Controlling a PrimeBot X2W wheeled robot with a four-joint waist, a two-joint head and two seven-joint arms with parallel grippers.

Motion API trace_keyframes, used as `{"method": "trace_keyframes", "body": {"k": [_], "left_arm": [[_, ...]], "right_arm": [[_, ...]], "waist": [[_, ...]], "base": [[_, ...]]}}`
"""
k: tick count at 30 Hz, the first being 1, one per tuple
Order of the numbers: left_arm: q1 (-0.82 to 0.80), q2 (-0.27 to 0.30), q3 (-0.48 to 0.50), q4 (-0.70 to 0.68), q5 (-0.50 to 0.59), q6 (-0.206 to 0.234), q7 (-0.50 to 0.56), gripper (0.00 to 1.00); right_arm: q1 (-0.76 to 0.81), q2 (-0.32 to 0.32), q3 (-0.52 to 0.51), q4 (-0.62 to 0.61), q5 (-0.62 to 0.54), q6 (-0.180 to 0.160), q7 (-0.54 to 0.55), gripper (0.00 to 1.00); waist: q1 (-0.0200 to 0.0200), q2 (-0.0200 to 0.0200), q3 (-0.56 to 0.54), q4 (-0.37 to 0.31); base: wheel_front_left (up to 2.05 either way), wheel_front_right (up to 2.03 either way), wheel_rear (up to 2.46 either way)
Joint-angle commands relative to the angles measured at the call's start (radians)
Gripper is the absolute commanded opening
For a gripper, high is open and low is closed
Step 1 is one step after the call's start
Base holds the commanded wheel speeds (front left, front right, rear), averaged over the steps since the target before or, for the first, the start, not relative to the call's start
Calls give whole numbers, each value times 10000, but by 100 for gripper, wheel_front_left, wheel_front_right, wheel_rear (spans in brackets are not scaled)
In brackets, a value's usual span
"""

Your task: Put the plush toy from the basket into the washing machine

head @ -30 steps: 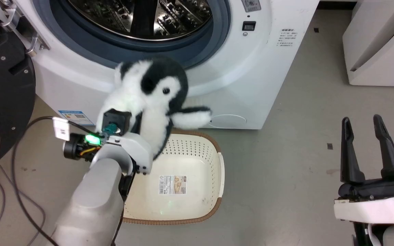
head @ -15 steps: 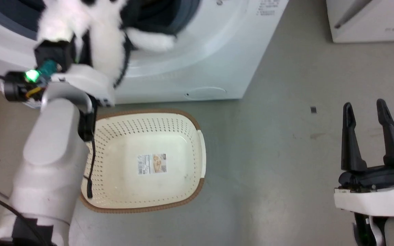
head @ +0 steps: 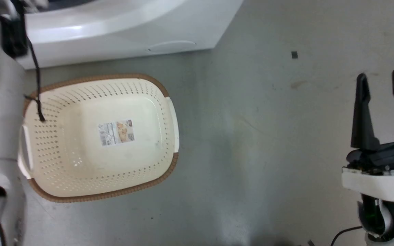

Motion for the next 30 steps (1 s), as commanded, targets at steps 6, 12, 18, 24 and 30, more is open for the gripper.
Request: {"method": "trace_keyframes", "body": {"k": [6, 12, 18, 24, 30], "left_arm": [[-1731, 555, 165, 398, 138, -12, -57, 0], [-3165, 1047, 275, 1000, 221, -34, -57, 0], [-4113, 1331, 377, 1282, 258, -39, -57, 80], [-4262, 1356, 209, 1721, 419, -57, -57, 100], [-3921, 1234, 198, 1805, 403, -72, -57, 100]], "right_arm": [[-474, -1, -114, -168, 242, -7, -44, 100], [-712, -1, 69, -203, 421, -7, -44, 100], [-917, -1, 131, -180, 629, -7, -44, 100], [-954, -1, 175, -99, 675, -7, -44, 100], [-976, -1, 126, -30, 625, -7, -44, 100]], "waist": [[-1, 0, 1209, -608], [-1, 0, 1698, -912], [-1, 0, 2015, -1144], [-1, 0, 2032, -1164], [-1, 0, 1825, -1016]], "base": [[0, 0, 0], [0, 0, 0], [0, 0, 0], [0, 0, 0], [0, 0, 0]]}}
